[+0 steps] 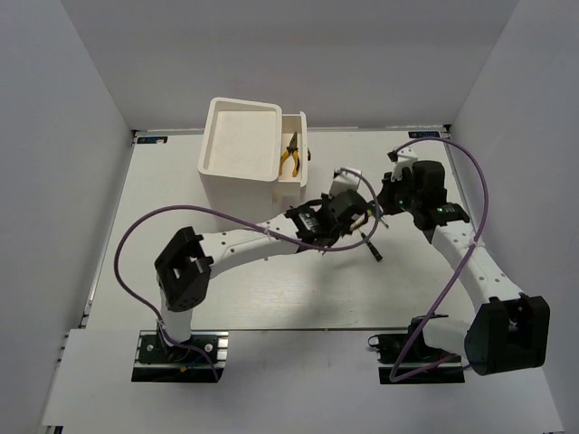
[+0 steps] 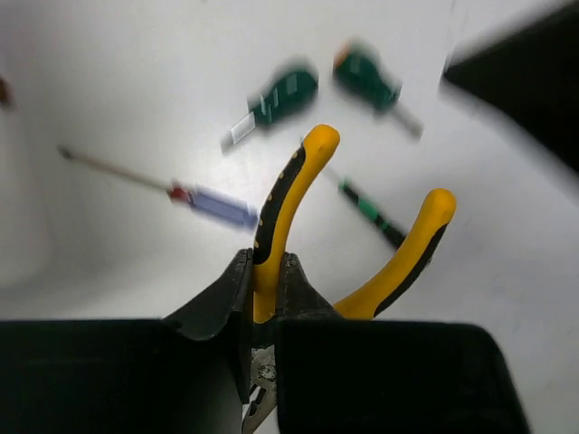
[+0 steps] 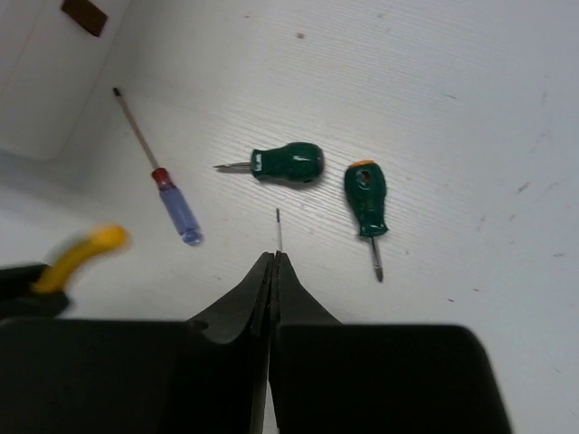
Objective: Sort the tools into containers
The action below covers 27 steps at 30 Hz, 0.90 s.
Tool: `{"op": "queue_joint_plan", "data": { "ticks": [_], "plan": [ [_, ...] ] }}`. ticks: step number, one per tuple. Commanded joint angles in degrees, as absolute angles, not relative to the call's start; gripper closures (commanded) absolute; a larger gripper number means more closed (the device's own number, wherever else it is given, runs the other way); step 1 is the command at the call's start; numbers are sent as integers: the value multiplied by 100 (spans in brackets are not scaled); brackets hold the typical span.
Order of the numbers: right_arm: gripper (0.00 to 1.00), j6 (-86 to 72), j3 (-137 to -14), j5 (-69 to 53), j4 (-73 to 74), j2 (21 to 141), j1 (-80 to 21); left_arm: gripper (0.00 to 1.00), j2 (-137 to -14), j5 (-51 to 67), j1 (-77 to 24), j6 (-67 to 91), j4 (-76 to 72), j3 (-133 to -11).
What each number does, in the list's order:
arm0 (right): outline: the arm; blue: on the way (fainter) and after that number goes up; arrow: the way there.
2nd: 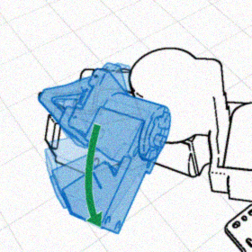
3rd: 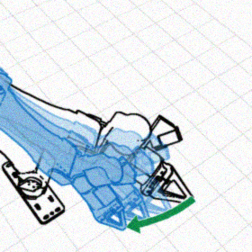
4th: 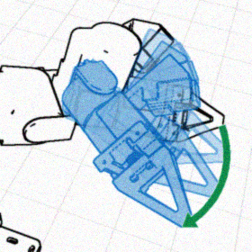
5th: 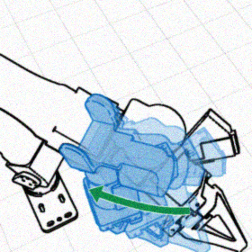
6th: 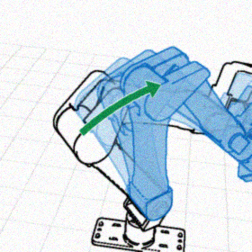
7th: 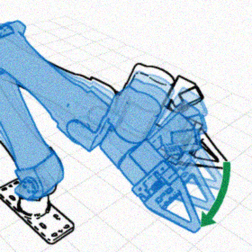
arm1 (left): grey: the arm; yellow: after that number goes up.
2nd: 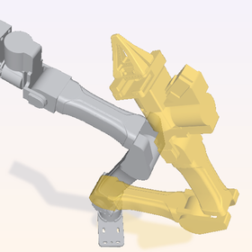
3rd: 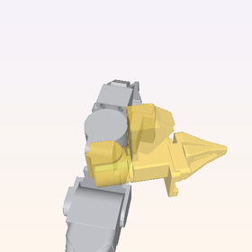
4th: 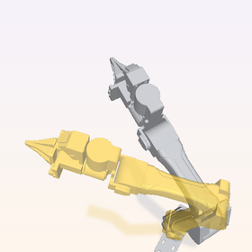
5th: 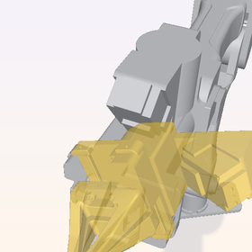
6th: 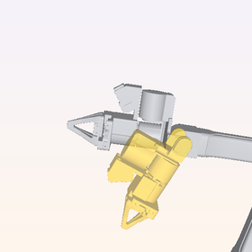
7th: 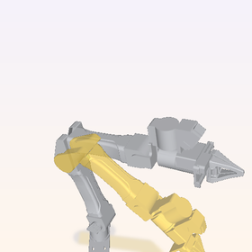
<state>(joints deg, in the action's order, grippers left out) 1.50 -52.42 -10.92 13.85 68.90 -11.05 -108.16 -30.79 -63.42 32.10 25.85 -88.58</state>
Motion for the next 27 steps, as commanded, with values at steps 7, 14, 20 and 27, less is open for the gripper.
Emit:
{"op": "queue_joint_plan", "data": {
  "ticks": [7,14,20,27],
  "plan": [
    [100,387,-4738,-510,1389,6416,-923,100,-9932,-5344,-5705,1504,442,-10019],
    [100,378,-4395,-668,1433,6206,-879,100,-10678,-5449,-5151,572,-562,-11196],
    [100,273,-4175,-659,1433,6073,-835,100,-11451,-5528,-4817,142,-308,-12234],
    [100,167,-4157,-650,1397,6064,-765,100,-11856,-5897,-4650,-88,-62,-12455]
  ]
}}
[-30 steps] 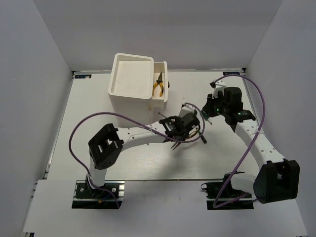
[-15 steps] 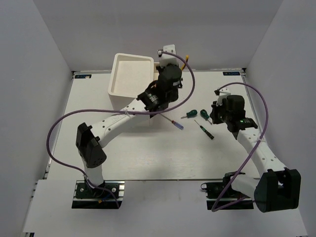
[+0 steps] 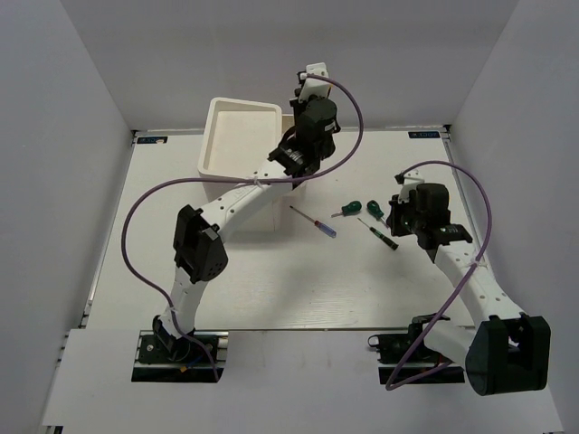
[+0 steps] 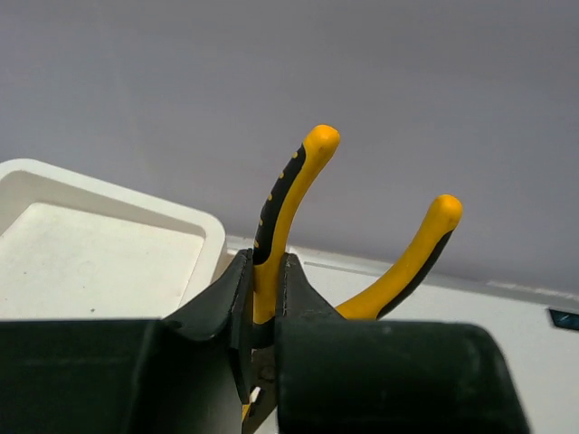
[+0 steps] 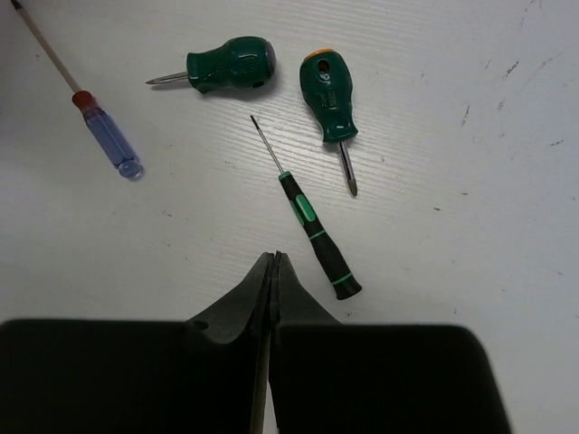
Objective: Sort the tools into containers
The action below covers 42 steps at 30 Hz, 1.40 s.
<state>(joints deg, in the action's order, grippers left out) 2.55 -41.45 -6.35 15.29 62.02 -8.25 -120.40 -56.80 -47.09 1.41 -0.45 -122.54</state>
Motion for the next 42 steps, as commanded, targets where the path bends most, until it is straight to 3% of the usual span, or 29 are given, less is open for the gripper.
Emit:
{"op": "queue_joint_plan", "data": {
  "ticks": [1,12,33,35,36,39,42],
  "plan": [
    [100,176,-4157,-650,1389,6073,-765,100,-11856,-5897,-4649,-88,-62,-12454],
    [100,88,-4157,-668,1353,6126,-598,100,-11962,-6354,-4597,-255,193,-12235],
    [100,88,-4210,-870,1406,6100,-317,100,-11733,-6285,-4482,1642,1811,-11778],
    [100,79,-4236,-914,1415,6108,-316,86,-11681,-6232,-4430,1748,1968,-11777],
    [100,79,-4228,-914,1415,6100,-325,86,-11681,-6231,-4430,1749,1969,-11777],
    [100,88,-4245,-958,1424,6091,-308,56,-11681,-6092,-4430,1749,1969,-11725],
    [100,105,-4263,-993,1433,6108,-290,40,-11567,-5942,-4430,1749,1803,-11725]
  ]
}}
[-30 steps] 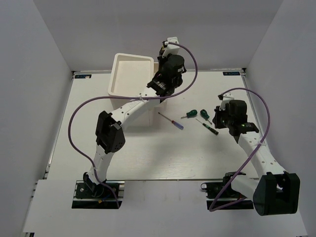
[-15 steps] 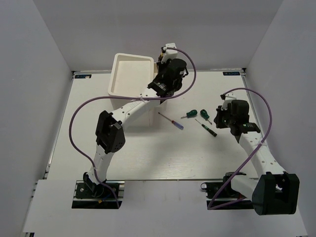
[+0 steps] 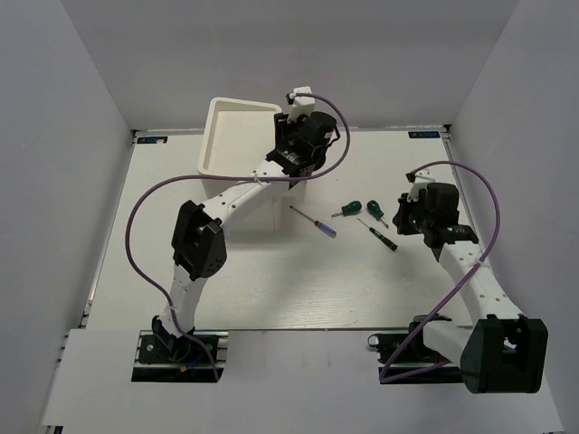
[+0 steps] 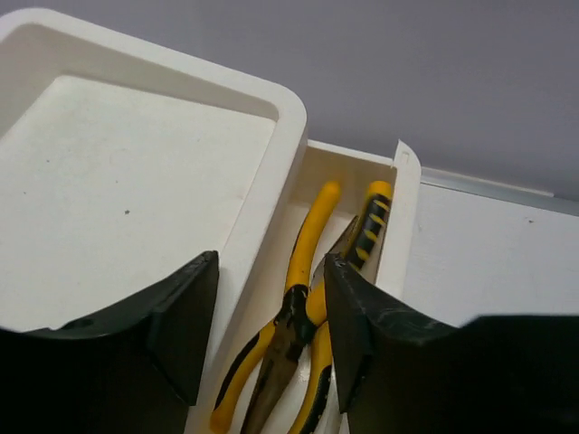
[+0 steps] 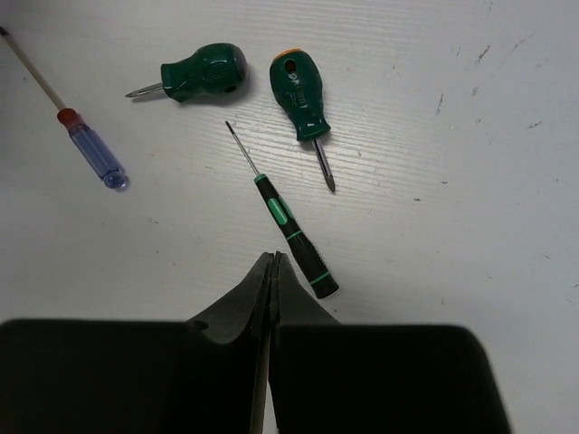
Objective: Sort the tools into containers
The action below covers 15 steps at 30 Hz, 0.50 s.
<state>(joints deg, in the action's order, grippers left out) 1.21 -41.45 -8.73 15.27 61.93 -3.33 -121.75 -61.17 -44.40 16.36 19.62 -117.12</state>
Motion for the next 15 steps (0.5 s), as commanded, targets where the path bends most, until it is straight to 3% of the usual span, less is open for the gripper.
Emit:
{"op": "queue_joint_plan", "data": {
  "ticks": [1,5,7,8,9,10,11,15],
  "plan": [
    [100,123,-4254,-1019,1450,6082,-290,38,-11566,-5941,-4430,1610,1706,-11725],
    [100,158,-4271,-1072,1441,6117,-299,35,-11453,-5827,-4482,1354,1459,-11996],
    [100,211,-4298,-1203,1415,6126,-299,41,-11374,-5827,-4535,1293,1284,-12058],
    [100,281,-4289,-1422,1389,6126,-290,48,-11216,-5758,-4535,1292,1283,-12059],
    [100,377,-4324,-1824,1371,6187,-290,78,-11102,-5679,-4535,1292,1283,-11989],
    [100,430,-4368,-2107,1345,6214,-299,97,-10970,-5608,-4535,1292,1283,-11927],
    [100,622,-4455,-2666,1319,6318,-290,100,-10647,-5425,-4535,1344,1370,-11718],
    [100,458,-4798,-4112,355,7125,-412,98,-9445,-5571,-4395,1485,1765,-10672]
  ]
}}
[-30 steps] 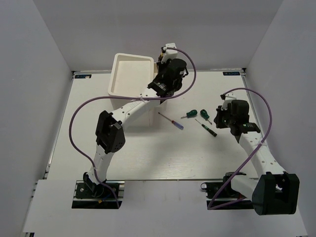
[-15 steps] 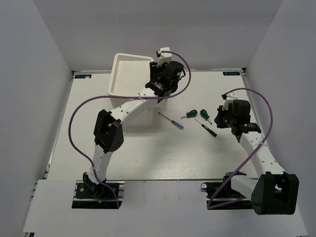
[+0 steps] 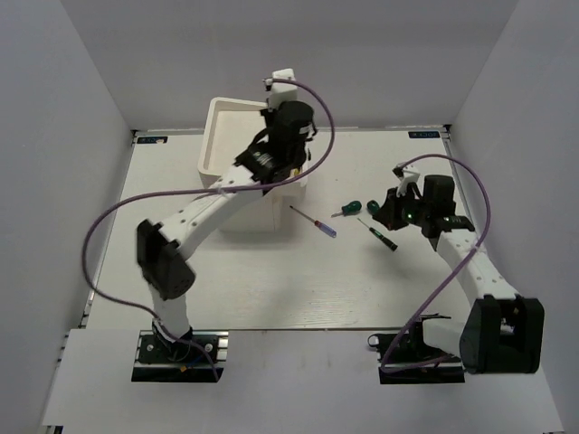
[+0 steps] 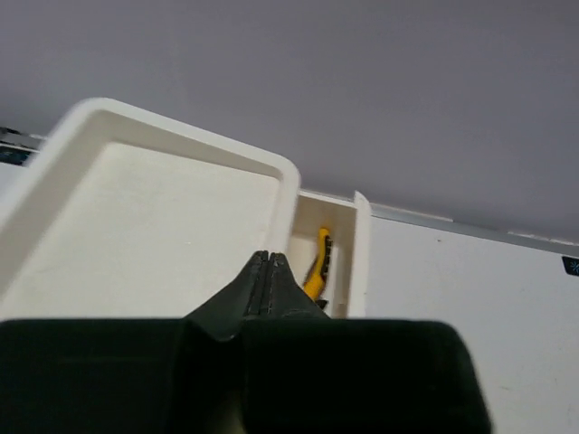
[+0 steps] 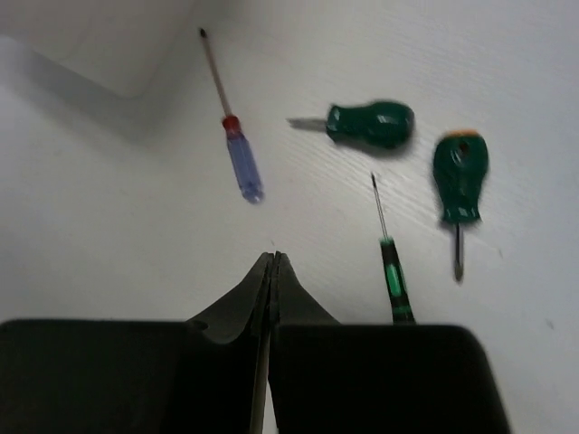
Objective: Sort the tools into containers
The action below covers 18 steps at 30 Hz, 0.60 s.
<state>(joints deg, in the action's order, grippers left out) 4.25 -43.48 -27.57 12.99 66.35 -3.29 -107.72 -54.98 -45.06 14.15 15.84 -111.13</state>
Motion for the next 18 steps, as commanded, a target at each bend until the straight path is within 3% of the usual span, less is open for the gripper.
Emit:
{"op": "queue_joint_plan", "data": {
  "ticks": [1,2,3,5,9,11,18],
  "plan": [
    [100,361,-5112,-4183,273,7546,-448,86,-9170,-5772,-4316,1485,1880,-10235],
    [100,125,-5576,-4166,290,7819,-474,71,-8897,-5844,-4185,1642,2168,-10048],
    [98,45,-5833,-4149,334,8579,-588,47,-8399,-5993,-4088,1731,2354,-9750],
    [95,-463,-6894,-4183,369,9059,-650,36,-8000,-6073,-3729,1993,2940,-9546],
    [93,-817,-8470,-4282,1150,10333,-1000,30,-7454,-5830,-3017,2389,3681,-9212],
    [100,-861,-9157,-4035,1326,10704,-1177,30,-7453,-5495,-2596,2644,4093,-9088],
    [100,-1020,-10257,-3103,1960,11320,-1555,30,-7804,-2722,-1311,3217,4289,-8561]
  ]
}}
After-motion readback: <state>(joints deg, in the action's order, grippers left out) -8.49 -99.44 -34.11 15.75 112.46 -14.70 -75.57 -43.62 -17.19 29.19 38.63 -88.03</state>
